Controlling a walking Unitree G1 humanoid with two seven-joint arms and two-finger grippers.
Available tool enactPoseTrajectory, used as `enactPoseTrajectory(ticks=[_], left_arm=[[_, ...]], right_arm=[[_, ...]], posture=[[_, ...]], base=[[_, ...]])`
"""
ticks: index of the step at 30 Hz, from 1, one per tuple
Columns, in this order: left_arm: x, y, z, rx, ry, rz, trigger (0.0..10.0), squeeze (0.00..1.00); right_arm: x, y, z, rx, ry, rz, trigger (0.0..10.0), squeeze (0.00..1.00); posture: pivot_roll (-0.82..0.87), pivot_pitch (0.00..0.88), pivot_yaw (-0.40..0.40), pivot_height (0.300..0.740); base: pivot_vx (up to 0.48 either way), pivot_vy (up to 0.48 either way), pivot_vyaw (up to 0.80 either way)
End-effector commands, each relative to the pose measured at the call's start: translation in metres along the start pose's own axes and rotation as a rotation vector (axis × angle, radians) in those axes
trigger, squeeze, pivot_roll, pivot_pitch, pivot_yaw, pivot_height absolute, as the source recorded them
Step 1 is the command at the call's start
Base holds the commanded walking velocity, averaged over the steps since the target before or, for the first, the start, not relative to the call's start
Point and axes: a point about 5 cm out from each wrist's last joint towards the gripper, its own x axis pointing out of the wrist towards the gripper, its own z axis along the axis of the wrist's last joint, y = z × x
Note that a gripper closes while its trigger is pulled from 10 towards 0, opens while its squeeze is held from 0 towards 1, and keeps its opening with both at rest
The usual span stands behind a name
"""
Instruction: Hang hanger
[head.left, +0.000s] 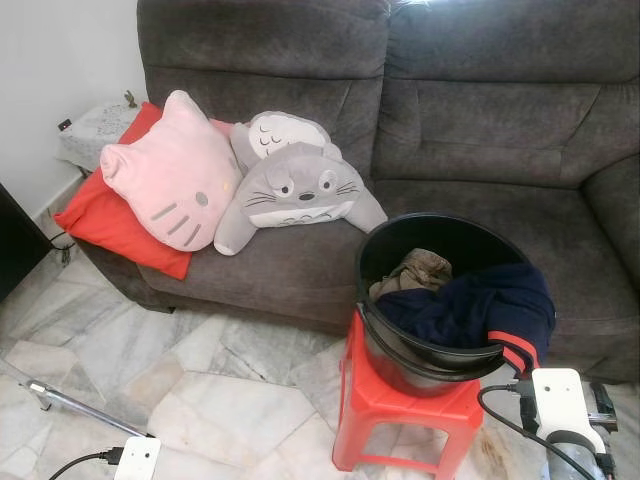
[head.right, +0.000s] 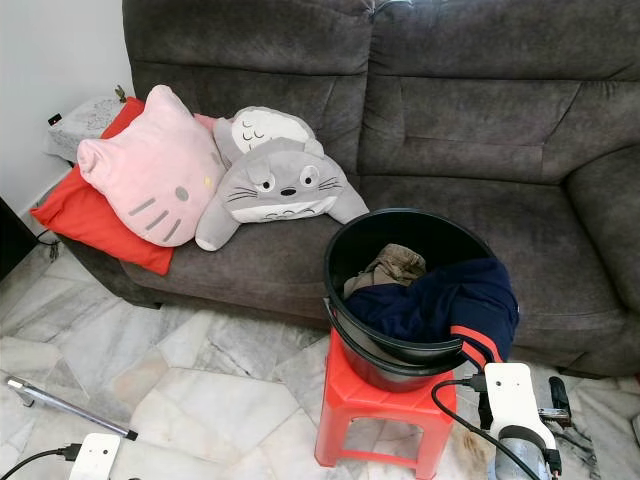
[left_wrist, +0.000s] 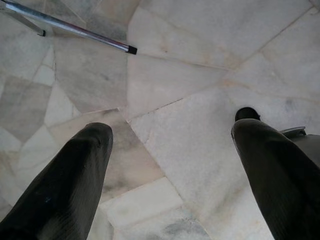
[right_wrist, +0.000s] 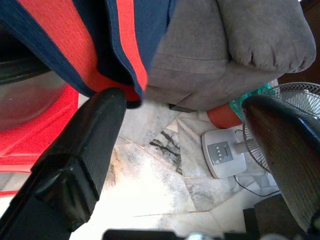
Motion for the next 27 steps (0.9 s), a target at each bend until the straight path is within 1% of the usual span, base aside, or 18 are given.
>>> enactPoseTrajectory(ticks=[1,8,12,16,22,24,27], left_arm=[[-0.0009,0.0035,-0.0040,0.011,0.014,0.013,10.0,0.00],[-0.0009,0.0038,-0.0039,0.015,0.013,0.014,10.0,0.00],[-0.0009,0.0039,-0.0038,0.017,0.013,0.014,10.0,0.00],[-0.0008,0.0041,-0.0033,0.019,0.012,0.015,10.0,0.00],[-0.0008,0.0041,-0.0032,0.020,0.010,0.015,10.0,0.00],[-0.0008,0.0042,-0.0031,0.021,0.010,0.016,10.0,0.00],[-0.0008,0.0042,-0.0031,0.021,0.010,0.016,10.0,0.00]], right_arm=[[0.0029,-0.0005,0.0004,0.005,-0.006,-0.003,10.0,0.00],[0.0031,0.0023,0.0046,0.015,-0.051,-0.007,10.0,0.00],[0.0026,-0.0002,0.0053,0.028,-0.072,-0.043,10.0,0.00],[0.0032,0.0018,0.0074,0.042,-0.105,-0.021,10.0,0.00],[0.0038,0.0051,0.0060,0.040,-0.106,-0.030,10.0,0.00],[0.0038,0.0019,0.0056,0.039,-0.106,-0.075,10.0,0.00],[0.0047,-0.0027,0.0044,0.046,-0.104,-0.110,10.0,0.00]], posture=[[-0.26,0.049,0.064,0.740],[-0.25,0.049,0.068,0.740],[-0.25,0.049,0.068,0.740],[-0.25,0.050,0.068,0.740],[-0.25,0.050,0.068,0.740],[-0.25,0.050,0.068,0.740],[-0.25,0.050,0.068,0.740]], base=[[0.000,0.000,0.00],[0.000,0.000,0.00],[0.000,0.000,0.00],[0.000,0.000,0.00],[0.000,0.000,0.00],[0.000,0.000,0.00],[0.000,0.000,0.00]])
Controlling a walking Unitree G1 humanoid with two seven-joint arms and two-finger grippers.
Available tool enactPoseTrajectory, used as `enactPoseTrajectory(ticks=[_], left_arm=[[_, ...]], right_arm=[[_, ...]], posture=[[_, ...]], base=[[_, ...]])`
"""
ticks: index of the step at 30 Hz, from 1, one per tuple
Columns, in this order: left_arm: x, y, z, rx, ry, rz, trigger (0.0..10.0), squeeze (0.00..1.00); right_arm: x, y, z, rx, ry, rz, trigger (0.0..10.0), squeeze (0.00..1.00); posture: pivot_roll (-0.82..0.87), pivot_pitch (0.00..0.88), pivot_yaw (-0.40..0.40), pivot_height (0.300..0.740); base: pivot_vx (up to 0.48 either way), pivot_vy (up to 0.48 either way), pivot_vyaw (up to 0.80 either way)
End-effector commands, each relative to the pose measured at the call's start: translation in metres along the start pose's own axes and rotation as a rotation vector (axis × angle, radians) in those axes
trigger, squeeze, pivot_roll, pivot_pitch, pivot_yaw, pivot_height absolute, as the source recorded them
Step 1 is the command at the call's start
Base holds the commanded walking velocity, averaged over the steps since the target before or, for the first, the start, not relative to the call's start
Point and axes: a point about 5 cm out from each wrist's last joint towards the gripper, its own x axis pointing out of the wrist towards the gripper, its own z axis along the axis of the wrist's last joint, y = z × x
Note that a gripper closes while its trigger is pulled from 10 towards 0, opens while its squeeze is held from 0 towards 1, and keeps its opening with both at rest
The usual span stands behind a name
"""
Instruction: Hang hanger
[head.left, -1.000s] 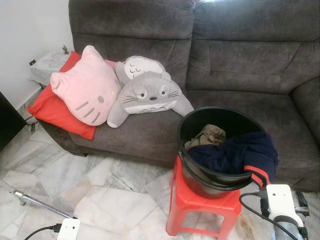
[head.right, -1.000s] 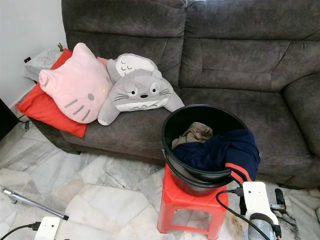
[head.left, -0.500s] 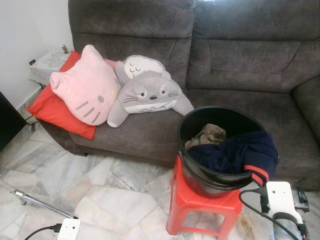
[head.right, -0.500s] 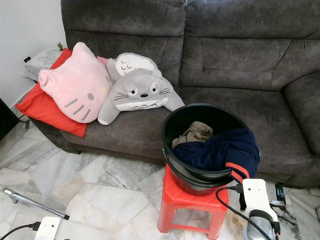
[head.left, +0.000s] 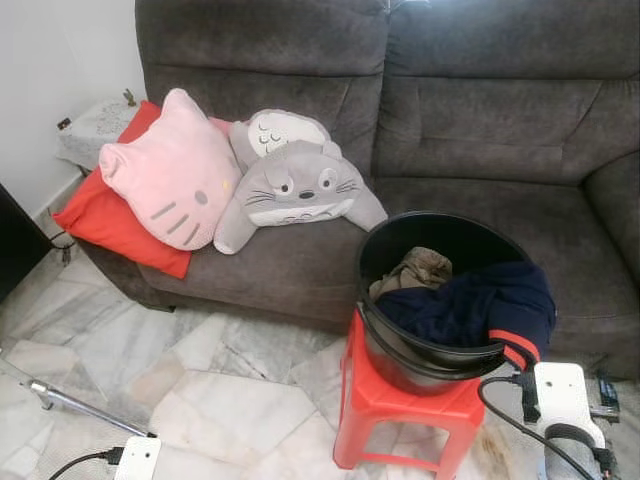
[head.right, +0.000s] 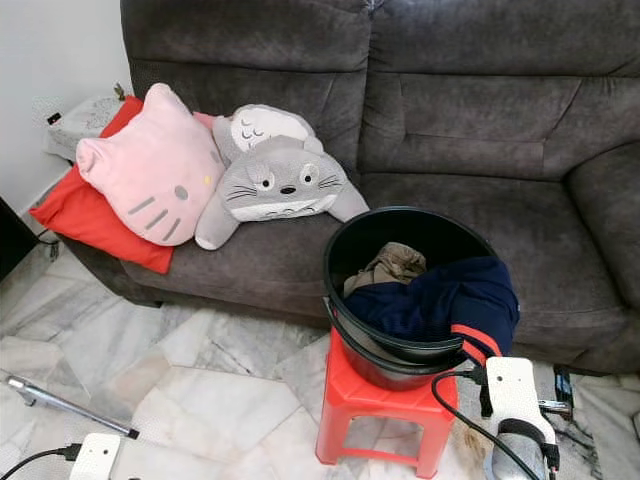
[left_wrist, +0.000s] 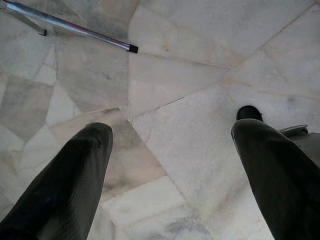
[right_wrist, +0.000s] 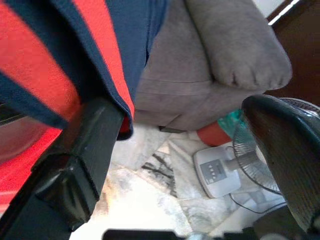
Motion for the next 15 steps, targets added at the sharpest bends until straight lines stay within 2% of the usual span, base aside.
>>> enactPoseTrajectory(ticks=[1,8,15], left_arm=[[-0.001,0.004,-0.003,0.019,0.010,0.016,10.0,0.00],[-0.001,0.004,-0.003,0.023,0.008,0.015,10.0,0.00],[-0.001,0.005,-0.003,0.025,0.008,0.016,10.0,0.00]], right_arm=[[0.001,-0.003,-0.002,0.015,0.004,-0.031,10.0,0.00],[0.002,-0.012,0.001,0.028,-0.025,-0.086,10.0,0.00],[0.004,0.002,-0.003,0.025,-0.011,-0.005,10.0,0.00]], posture=[[-0.25,0.050,0.068,0.740],[-0.25,0.051,0.073,0.740],[-0.25,0.051,0.074,0.740]], base=[[0.000,0.000,0.00],[0.000,0.000,0.00],[0.000,0.000,0.00]])
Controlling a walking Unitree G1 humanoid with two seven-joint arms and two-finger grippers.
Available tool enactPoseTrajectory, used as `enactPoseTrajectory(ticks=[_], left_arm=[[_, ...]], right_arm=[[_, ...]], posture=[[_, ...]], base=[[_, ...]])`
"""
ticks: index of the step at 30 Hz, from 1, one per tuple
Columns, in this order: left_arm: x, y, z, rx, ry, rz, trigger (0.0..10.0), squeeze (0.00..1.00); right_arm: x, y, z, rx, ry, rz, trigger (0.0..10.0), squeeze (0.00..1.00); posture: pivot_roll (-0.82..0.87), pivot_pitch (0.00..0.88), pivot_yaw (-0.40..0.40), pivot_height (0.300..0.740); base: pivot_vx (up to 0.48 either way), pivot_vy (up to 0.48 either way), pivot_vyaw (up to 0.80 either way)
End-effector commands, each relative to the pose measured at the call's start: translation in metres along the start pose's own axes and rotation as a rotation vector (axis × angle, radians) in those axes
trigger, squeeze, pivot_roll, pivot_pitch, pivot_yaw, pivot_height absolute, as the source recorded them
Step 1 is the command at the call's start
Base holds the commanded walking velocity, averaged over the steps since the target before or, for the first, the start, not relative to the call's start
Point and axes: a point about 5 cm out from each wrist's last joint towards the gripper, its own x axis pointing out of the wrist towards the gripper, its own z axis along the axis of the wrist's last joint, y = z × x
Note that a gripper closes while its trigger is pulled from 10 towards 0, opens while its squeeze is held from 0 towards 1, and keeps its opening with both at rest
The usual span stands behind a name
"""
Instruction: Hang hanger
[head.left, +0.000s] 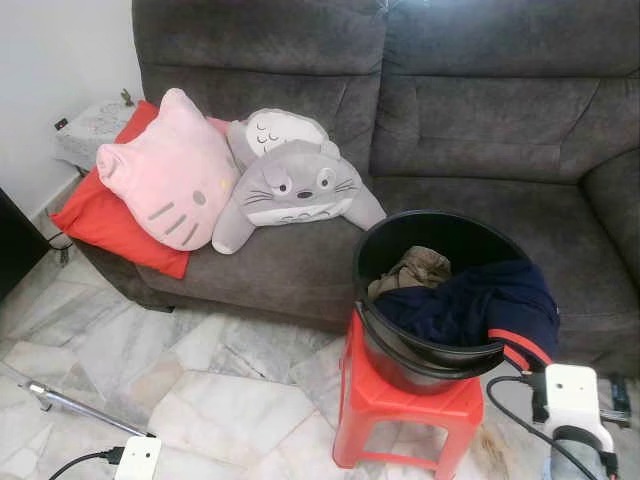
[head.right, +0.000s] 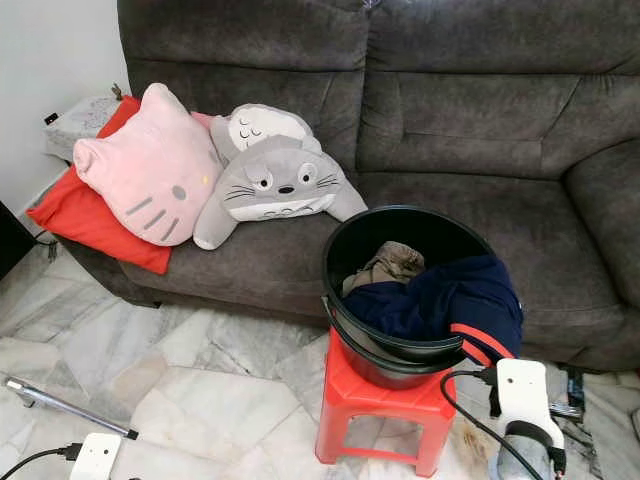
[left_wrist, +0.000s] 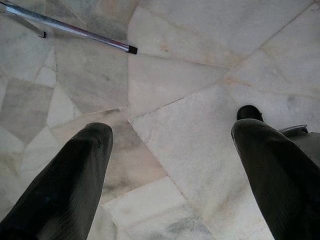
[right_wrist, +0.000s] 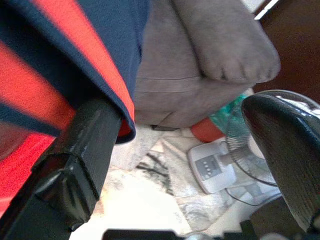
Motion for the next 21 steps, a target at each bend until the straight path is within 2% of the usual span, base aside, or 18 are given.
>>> enactPoseTrajectory(ticks=[1,12,13,14,16,21], left_arm=[[-0.001,0.005,-0.003,0.020,0.009,0.017,10.0,0.00],[-0.001,0.005,-0.002,0.029,0.006,0.018,10.0,0.00],[-0.001,0.005,-0.002,0.030,0.006,0.018,10.0,0.00],[-0.001,0.005,-0.002,0.030,0.005,0.018,10.0,0.00],[-0.001,0.005,-0.002,0.030,0.005,0.018,10.0,0.00],[0.000,0.005,-0.001,0.033,0.004,0.019,10.0,0.00]], right_arm=[[0.001,0.003,0.002,-0.001,-0.012,0.016,10.0,0.00],[0.017,-0.003,0.005,-0.012,-0.034,-0.004,10.0,0.00],[0.018,-0.004,0.005,-0.011,-0.039,-0.010,8.0,0.00],[0.019,-0.004,0.006,-0.011,-0.045,-0.018,8.0,0.00],[0.019,-0.004,0.006,-0.010,-0.051,-0.018,0.0,0.00],[0.019,-0.004,0.010,-0.027,-0.089,-0.024,0.0,0.00]], posture=[[-0.25,0.051,0.074,0.740],[-0.25,0.046,0.080,0.740],[-0.25,0.046,0.080,0.740],[-0.25,0.046,0.080,0.740],[-0.25,0.046,0.080,0.740],[-0.25,0.046,0.081,0.740]], base=[[0.000,0.000,0.00],[0.000,0.000,0.00],[0.000,0.000,0.00],[0.000,0.000,0.00],[0.000,0.000,0.00],[0.000,0.000,0.00]])
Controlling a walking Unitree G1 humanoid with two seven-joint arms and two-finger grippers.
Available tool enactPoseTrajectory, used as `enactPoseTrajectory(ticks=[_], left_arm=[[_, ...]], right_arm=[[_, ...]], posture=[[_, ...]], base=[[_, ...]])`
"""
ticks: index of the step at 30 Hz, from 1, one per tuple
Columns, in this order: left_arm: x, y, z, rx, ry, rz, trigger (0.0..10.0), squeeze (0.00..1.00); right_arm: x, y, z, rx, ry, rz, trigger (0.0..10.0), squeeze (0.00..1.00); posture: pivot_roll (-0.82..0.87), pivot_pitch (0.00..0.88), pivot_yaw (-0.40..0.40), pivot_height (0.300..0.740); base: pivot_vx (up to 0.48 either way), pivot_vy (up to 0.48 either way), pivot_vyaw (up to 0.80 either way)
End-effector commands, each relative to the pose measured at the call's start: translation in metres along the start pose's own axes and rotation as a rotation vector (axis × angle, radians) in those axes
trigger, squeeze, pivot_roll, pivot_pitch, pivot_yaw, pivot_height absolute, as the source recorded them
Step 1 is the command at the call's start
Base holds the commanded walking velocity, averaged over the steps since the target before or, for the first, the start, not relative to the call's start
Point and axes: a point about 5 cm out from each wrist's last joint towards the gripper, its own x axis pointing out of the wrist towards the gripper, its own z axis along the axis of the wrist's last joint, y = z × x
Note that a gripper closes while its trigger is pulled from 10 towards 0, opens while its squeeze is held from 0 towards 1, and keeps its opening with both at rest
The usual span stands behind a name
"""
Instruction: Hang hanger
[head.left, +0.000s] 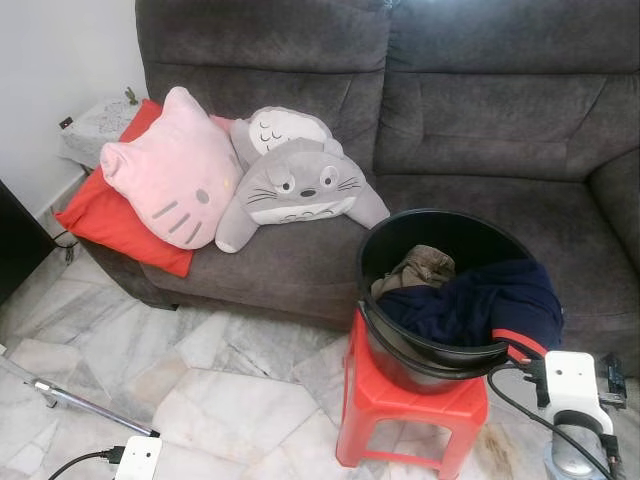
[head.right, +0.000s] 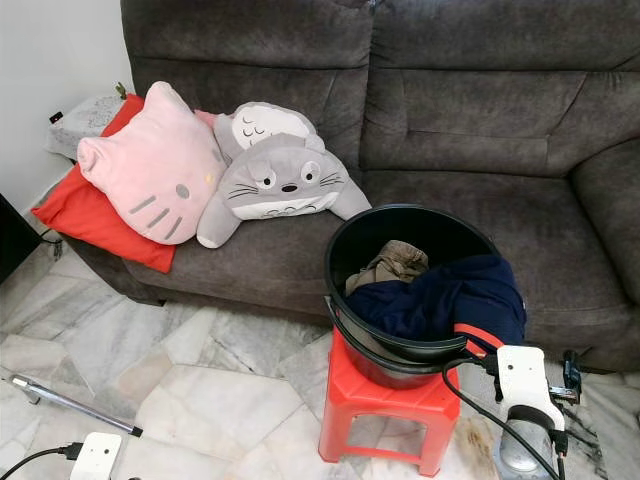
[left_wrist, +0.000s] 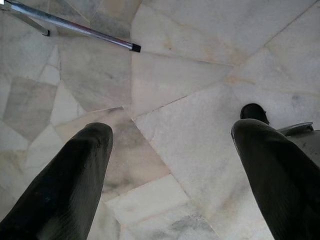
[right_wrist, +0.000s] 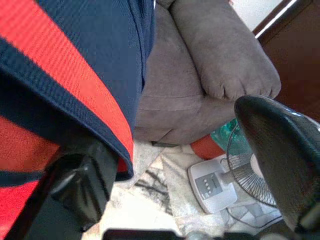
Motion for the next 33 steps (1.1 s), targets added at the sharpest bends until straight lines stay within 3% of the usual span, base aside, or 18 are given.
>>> enactPoseTrajectory(ticks=[1,33], left_arm=[[-0.001,0.005,-0.002,0.025,0.006,0.018,10.0,0.00],[0.000,0.004,-0.002,0.021,0.006,0.021,10.0,0.00]], right_arm=[[0.000,0.001,0.002,-0.009,-0.016,0.004,0.0,0.00],[0.002,0.001,0.013,-0.006,-0.076,-0.026,0.0,0.00]], posture=[[-0.25,0.046,0.081,0.740],[-0.24,0.046,0.079,0.740]], base=[[0.000,0.000,0.00],[0.000,0.000,0.00]])
